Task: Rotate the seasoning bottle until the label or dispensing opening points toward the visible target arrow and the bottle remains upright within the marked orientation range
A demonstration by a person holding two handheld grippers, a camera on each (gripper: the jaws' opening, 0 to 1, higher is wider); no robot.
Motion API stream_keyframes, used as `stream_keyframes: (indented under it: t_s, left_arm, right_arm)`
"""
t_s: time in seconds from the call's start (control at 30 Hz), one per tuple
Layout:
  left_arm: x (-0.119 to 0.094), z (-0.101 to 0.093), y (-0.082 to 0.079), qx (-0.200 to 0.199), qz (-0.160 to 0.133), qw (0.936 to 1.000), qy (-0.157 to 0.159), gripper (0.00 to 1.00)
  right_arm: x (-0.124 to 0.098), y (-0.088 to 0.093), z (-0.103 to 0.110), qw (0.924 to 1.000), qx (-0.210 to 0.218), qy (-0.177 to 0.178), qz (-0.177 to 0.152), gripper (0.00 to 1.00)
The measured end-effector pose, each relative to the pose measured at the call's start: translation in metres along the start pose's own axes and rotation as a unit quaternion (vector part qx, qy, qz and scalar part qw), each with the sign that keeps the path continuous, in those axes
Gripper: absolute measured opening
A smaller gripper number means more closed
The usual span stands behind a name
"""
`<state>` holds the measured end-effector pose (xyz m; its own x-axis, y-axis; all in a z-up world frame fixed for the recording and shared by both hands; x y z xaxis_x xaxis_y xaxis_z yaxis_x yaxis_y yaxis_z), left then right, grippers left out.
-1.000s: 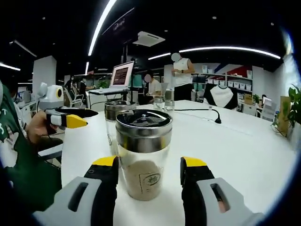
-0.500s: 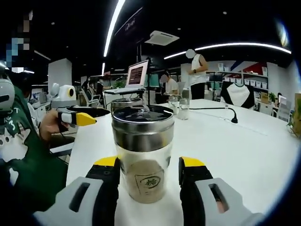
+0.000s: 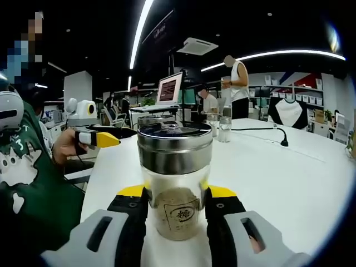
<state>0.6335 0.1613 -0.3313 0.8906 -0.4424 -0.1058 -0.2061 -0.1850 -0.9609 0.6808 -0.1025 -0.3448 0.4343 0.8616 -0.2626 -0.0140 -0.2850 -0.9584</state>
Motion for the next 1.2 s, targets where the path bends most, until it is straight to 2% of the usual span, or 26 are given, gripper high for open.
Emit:
stream_keyframes:
  t_s: [0.63,1.2]
  left_arm:
    - [0.0007,0.0009,0.0005,-0.001,0.001,1.0,0.0,0.86]
    - [0.0008,0.0005,0.0012,-0.001,0.003,1.0,0.002,0.86]
  right_arm:
    - [-0.0006,-0.0004,0.0015,0.9998,-0.004,0.017,0.013,0.39]
    - [-0.0004,-0.0014,0.0054,0.9981,0.003,0.058,0.022,0.39]
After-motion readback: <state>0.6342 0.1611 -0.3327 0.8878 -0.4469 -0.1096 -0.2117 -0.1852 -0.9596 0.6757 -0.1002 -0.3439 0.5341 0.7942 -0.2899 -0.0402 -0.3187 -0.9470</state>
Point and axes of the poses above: the point that each gripper's makers call its tool centre point, and the gripper's own axes: x roughly forward along the fingers, z roughly to its left, y roughly out of its underside, the point moved 8 cm from there along -x, roughly backward along the fingers, and after that the axes turned 8 degrees about -x, right-handed, at the moved point
